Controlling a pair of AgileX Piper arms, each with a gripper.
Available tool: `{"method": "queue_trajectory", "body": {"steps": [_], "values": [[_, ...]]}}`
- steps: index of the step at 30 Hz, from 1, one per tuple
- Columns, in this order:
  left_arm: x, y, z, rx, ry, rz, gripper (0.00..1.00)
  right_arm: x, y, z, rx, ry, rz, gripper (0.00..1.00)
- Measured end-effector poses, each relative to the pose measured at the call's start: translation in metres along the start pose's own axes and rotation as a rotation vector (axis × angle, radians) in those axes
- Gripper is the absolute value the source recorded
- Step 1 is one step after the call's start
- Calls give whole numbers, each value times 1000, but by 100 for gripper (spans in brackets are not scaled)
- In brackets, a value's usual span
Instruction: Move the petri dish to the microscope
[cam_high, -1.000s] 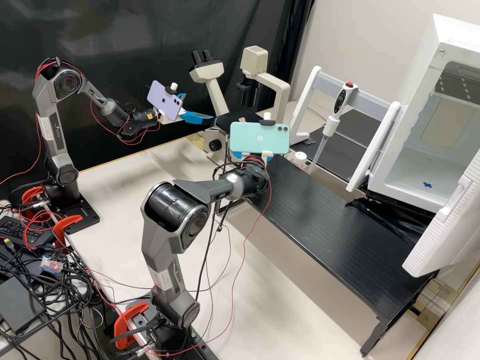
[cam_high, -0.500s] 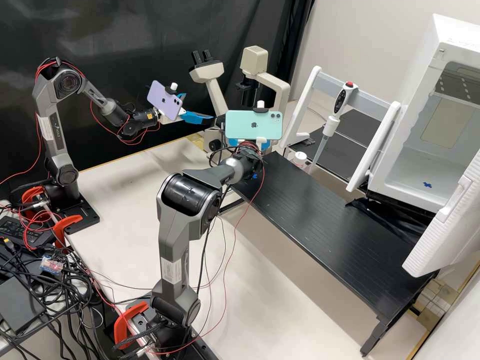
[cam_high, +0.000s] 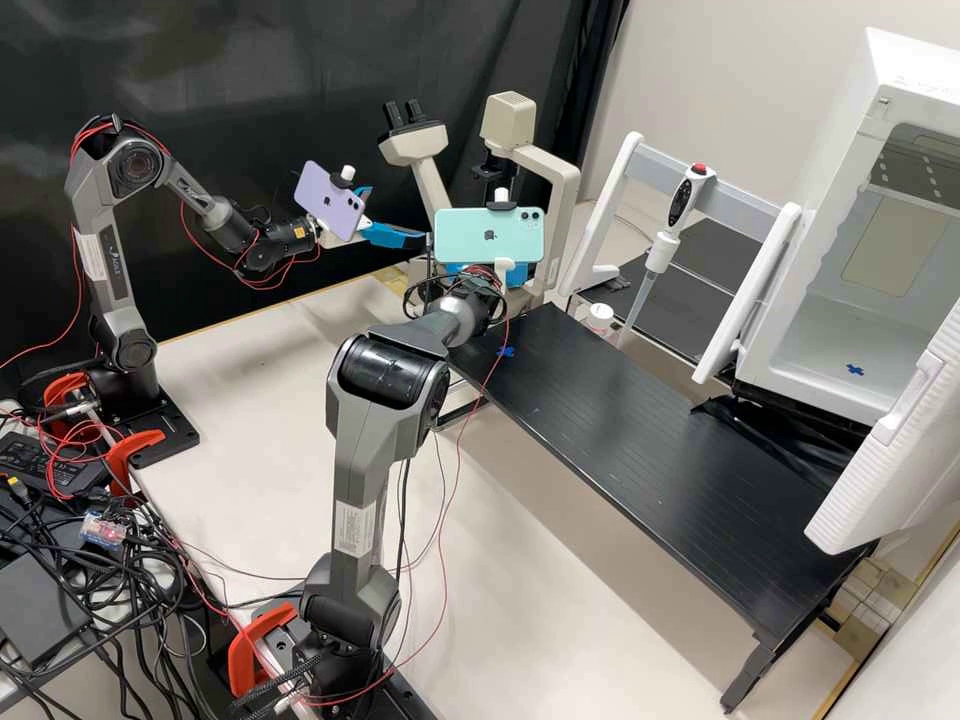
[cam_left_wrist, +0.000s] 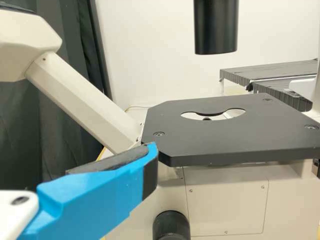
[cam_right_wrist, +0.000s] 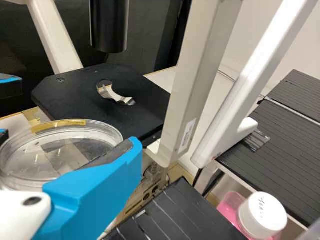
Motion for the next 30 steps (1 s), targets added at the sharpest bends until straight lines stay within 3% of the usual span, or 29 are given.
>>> {"method": "queue_trajectory", "body": {"steps": [11, 21, 24, 30], "values": [[0, 0, 0, 0, 0, 0, 100, 29, -5, -9, 72, -47, 16, 0], [0, 0, 0, 0, 0, 0, 100, 57, -18, -23, 91, -63, 12, 0], [0, 0, 0, 0, 0, 0, 100, 62, -20, -30, 81, -71, 24, 0], [0, 0, 0, 0, 0, 0, 100, 75, -31, -42, 1, -92, 60, 0]]}}
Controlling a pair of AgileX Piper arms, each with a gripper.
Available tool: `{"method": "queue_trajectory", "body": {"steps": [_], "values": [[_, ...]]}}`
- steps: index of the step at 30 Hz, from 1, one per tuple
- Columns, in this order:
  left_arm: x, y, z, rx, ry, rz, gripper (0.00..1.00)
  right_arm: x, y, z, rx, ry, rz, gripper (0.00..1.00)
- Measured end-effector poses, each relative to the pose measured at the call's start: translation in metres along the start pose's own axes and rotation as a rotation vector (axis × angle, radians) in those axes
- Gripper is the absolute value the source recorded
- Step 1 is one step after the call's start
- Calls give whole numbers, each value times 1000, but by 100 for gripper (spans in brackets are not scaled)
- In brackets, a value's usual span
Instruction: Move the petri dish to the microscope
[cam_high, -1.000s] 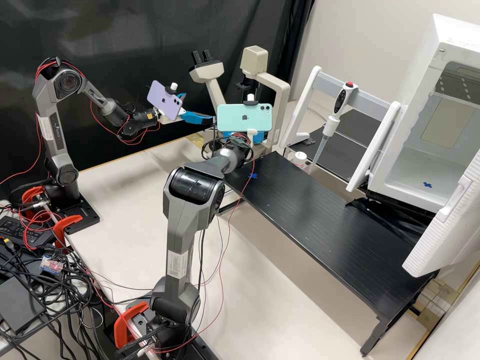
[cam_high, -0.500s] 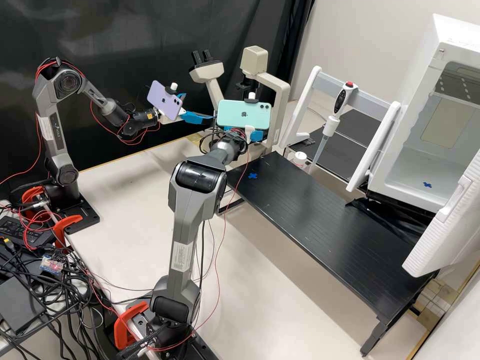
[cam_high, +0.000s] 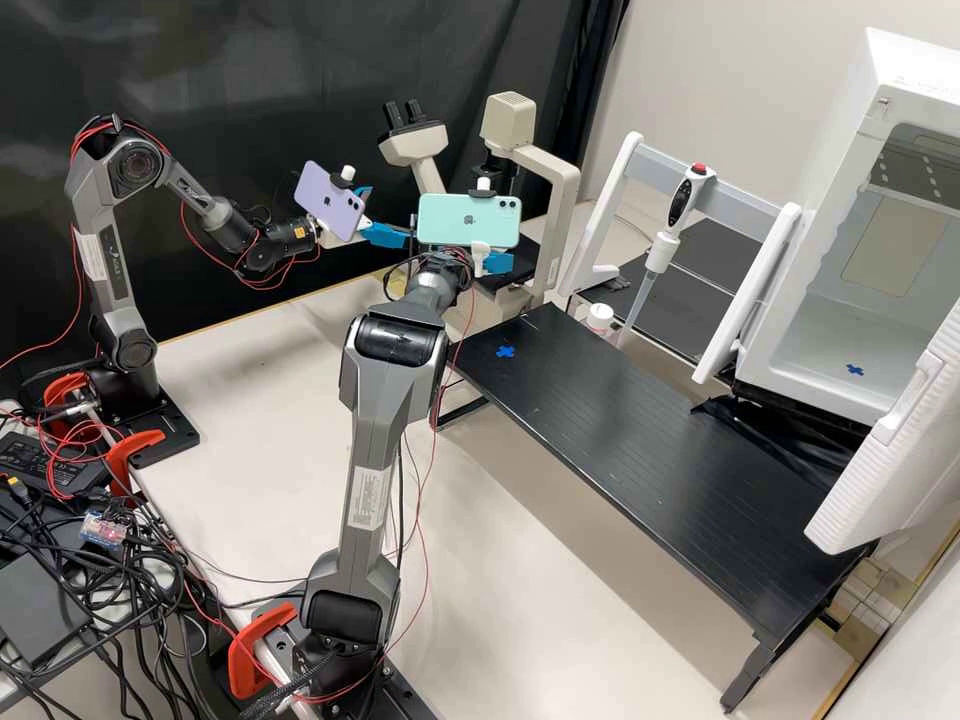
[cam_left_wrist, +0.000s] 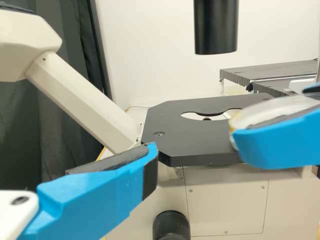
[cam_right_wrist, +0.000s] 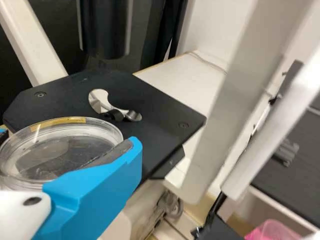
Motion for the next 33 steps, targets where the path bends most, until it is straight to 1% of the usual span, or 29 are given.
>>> {"method": "queue_trajectory", "body": {"steps": [4, 6, 9, 10, 13, 15, 16, 17, 19, 20, 21, 22, 24, 28, 33], "values": [[0, 0, 0, 0, 0, 0, 100, 9, -7, -2, -38, 6, 34, 0], [0, 0, 0, 0, 0, 0, 100, 13, -10, 0, -44, 7, 50, 0], [0, 0, 0, 0, 0, 0, 100, 19, -14, 1, -28, 21, 58, 0], [0, 0, 0, 0, 0, 0, 100, 22, -14, -1, -22, 40, 66, 0], [0, 0, 0, 0, 0, 0, 100, 29, -17, -2, -17, 68, 63, 0], [0, 0, 0, 0, 0, 0, 100, 36, -19, -3, 0, 87, 61, 0], [0, 0, 0, 0, 0, 0, 100, 40, -20, -3, 17, 98, 55, 0], [0, 0, 0, 0, 0, 0, 100, 42, -19, -4, 26, 105, 57, 0], [0, 0, 0, 0, 0, 0, 100, 52, -18, -2, 67, 118, 46, 0], [0, 0, 0, 0, 0, 0, 100, 57, -18, 0, 82, 117, 34, 0], [0, 0, 0, 0, 0, 0, 100, 60, -17, 0, 91, 119, 34, 0], [0, 0, 0, 0, 0, 0, 100, 63, -14, 0, 109, 123, 36, 0], [0, 0, 0, 0, 0, 0, 100, 70, -11, 4, 129, 116, 32, 0], [0, 0, 0, 0, 0, 0, 100, 79, -4, 11, 152, 99, 35, 0], [0, 0, 0, 0, 0, 0, 100, 81, 5, 20, 164, 73, 63, 0]]}}
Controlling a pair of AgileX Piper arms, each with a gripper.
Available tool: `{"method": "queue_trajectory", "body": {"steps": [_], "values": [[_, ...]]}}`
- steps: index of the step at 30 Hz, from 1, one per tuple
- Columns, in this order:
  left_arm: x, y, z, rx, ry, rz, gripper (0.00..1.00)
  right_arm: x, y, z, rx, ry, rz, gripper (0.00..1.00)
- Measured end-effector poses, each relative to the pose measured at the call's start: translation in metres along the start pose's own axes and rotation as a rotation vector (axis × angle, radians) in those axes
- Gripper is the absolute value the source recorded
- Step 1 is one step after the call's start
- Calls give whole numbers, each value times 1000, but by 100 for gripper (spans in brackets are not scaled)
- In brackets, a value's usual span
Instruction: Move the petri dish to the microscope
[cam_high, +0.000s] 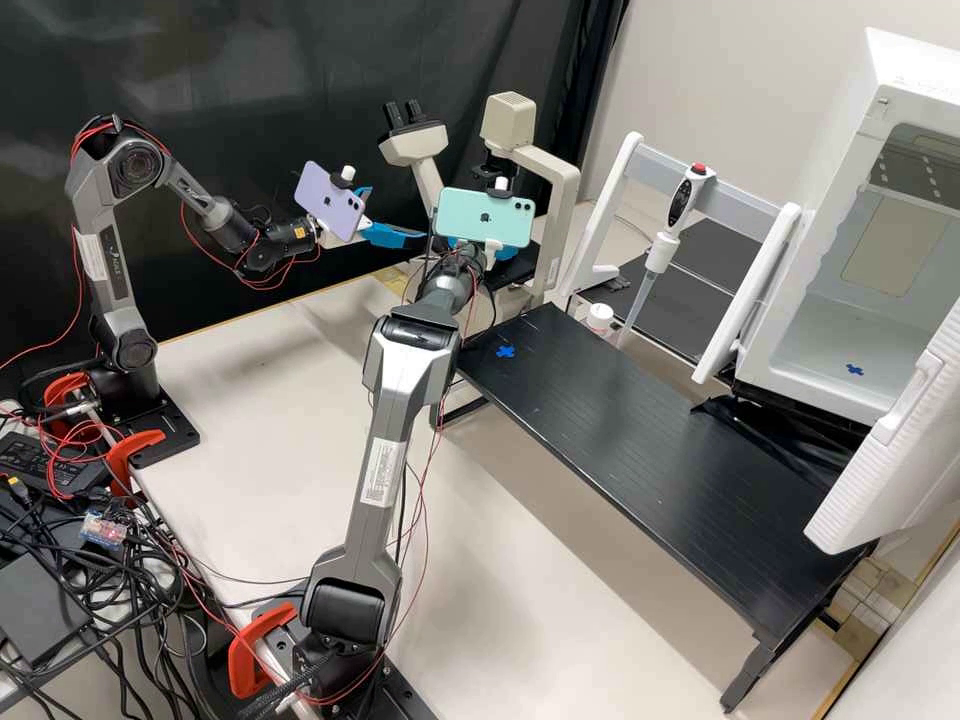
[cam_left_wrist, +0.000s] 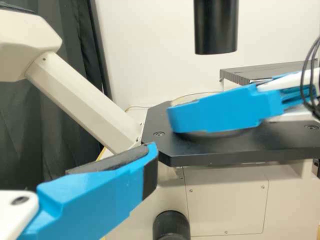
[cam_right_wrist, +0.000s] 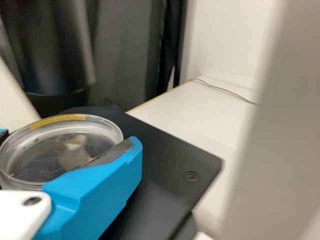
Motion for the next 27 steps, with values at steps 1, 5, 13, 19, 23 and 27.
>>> {"method": "queue_trajectory", "body": {"steps": [1, 5, 13, 19, 23, 27], "values": [[0, 0, 0, 0, 0, 0, 100, 0, 1, 1, 2, -5, 3, 0], [0, 0, 0, 0, 0, 0, 100, 0, 3, 3, -15, -29, 22, 0], [0, 0, 0, 0, 0, 0, 100, 0, 2, 2, -45, -60, 38, 0], [0, 0, 0, 0, 0, 0, 100, 1, 2, -4, -98, -64, 49, 0], [0, 0, 0, 0, 0, 0, 100, 5, 0, -3, -111, -74, 41, 0], [0, 0, 0, 0, 0, 0, 100, 7, -3, -3, -115, -85, 26, 0]]}}
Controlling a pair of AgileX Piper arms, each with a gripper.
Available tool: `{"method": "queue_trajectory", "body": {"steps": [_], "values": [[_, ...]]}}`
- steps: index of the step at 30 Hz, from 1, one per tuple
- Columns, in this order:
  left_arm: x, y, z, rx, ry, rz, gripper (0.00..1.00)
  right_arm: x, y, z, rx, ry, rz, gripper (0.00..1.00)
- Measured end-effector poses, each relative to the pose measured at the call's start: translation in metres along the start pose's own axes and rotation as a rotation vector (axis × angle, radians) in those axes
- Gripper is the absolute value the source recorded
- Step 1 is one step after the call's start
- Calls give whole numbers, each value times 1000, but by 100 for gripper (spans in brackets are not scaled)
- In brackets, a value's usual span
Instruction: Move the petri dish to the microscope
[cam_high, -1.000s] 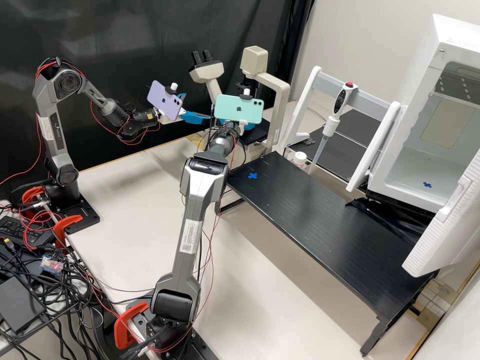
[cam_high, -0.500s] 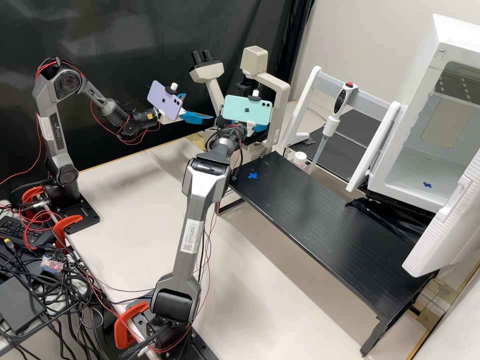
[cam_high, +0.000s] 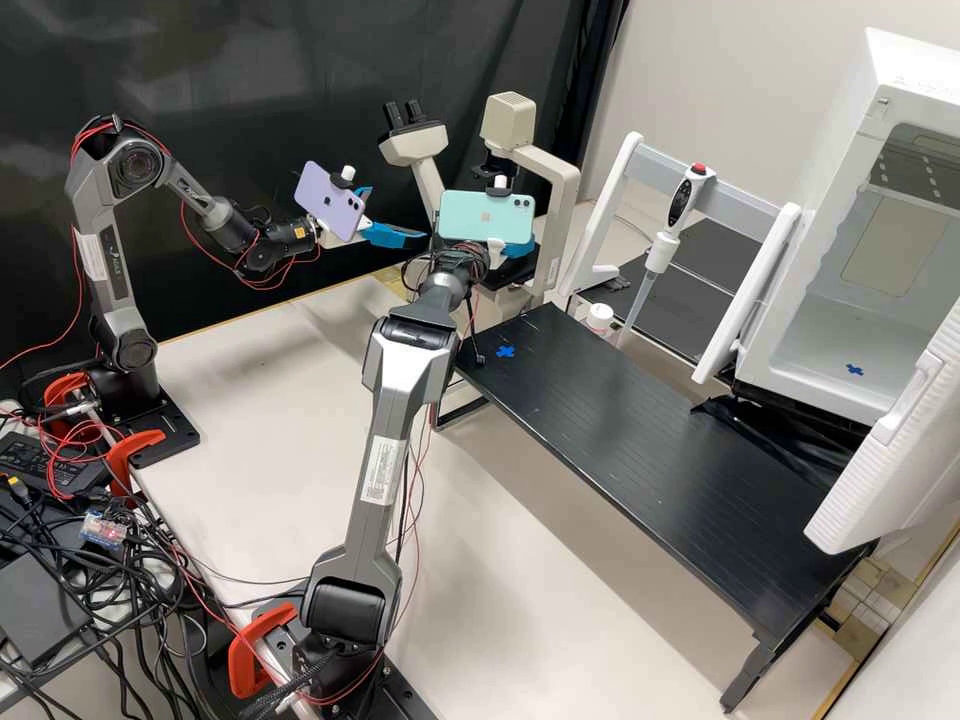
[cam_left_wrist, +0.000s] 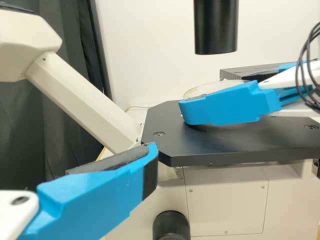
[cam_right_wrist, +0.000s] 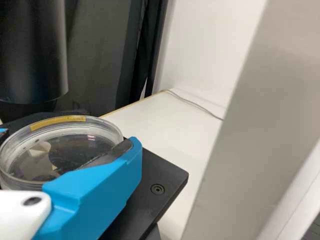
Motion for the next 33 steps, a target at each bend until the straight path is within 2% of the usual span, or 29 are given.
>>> {"method": "queue_trajectory", "body": {"steps": [2, 9, 10, 12, 16, 17, 33], "values": [[0, 0, 0, 0, 0, 0, 100, 0, 0, -1, -10, -1, -4, 0], [0, 0, 0, 0, 0, 0, 100, 4, -6, 1, -2, 3, -28, 0], [0, 0, 0, 0, 0, 0, 100, 4, -6, 1, 3, 5, -31, 0], [0, 0, 0, 0, 0, 0, 100, 4, -7, 0, 38, 8, -38, 0], [0, 0, 0, 0, 0, 0, 100, 4, -8, -1, 40, 19, -45, 0], [0, 0, 0, 0, 0, 0, 100, 4, -8, -1, 40, 21, -47, 100], [0, 0, 0, 0, 0, 0, 100, 3, -9, -2, 40, 37, -56, 100]]}}
